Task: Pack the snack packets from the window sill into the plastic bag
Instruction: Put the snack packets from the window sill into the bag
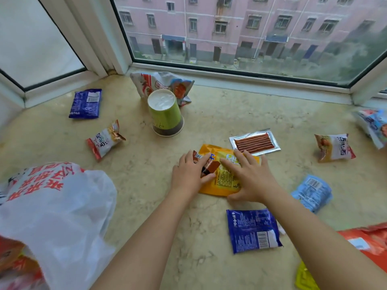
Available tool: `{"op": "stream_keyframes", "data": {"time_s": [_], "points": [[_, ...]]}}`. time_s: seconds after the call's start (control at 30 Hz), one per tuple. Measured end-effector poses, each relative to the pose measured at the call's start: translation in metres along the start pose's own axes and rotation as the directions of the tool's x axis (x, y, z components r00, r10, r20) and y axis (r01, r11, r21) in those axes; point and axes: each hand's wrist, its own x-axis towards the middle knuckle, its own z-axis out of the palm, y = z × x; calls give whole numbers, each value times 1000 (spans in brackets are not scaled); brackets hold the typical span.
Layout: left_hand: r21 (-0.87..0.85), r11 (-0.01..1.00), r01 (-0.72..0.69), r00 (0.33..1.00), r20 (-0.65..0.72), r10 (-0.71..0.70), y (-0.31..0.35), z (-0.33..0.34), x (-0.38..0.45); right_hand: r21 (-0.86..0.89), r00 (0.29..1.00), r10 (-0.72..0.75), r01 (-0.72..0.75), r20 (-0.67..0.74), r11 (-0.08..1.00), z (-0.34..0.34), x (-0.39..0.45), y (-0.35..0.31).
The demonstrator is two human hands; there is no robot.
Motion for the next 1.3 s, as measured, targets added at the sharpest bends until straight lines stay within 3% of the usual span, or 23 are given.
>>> {"op": "stream_keyframes", "data": {"time_s": [0.27, 0.43, 0.67, 0.83, 0.97, 1.13, 1.3], "points": [[-84, 995, -47, 995, -92, 39, -8, 5, -5, 39, 997, -4, 1, 74, 999, -8, 14, -4], [-64, 998, 8, 992, -124, -15, -8, 5, -13, 2, 1000, -4, 4, -10, 1000, -7, 9, -8], [-185, 982, -30, 985, -172, -2, -10, 3, -31, -27, 992, 45, -48, -115, 998, -7, -9, -20], [-148, 989, 11, 977, -211, -42, -9, -4, -57, 9, 983, 94, -94, -160, 996, -15, -33, -26], [-115, 993, 7, 949, -311, -42, -4, -16, -84, 32, 972, 95, -90, -214, 995, -23, -55, -30], [-115, 990, -76, 927, -373, 28, -5, -38, -121, 66, 964, 64, -49, -257, 997, -39, -89, -42], [-137, 989, -51, 919, -393, -7, -2, -73, -176, 101, 966, 39, -14, -257, 995, -67, -131, -64]]}}
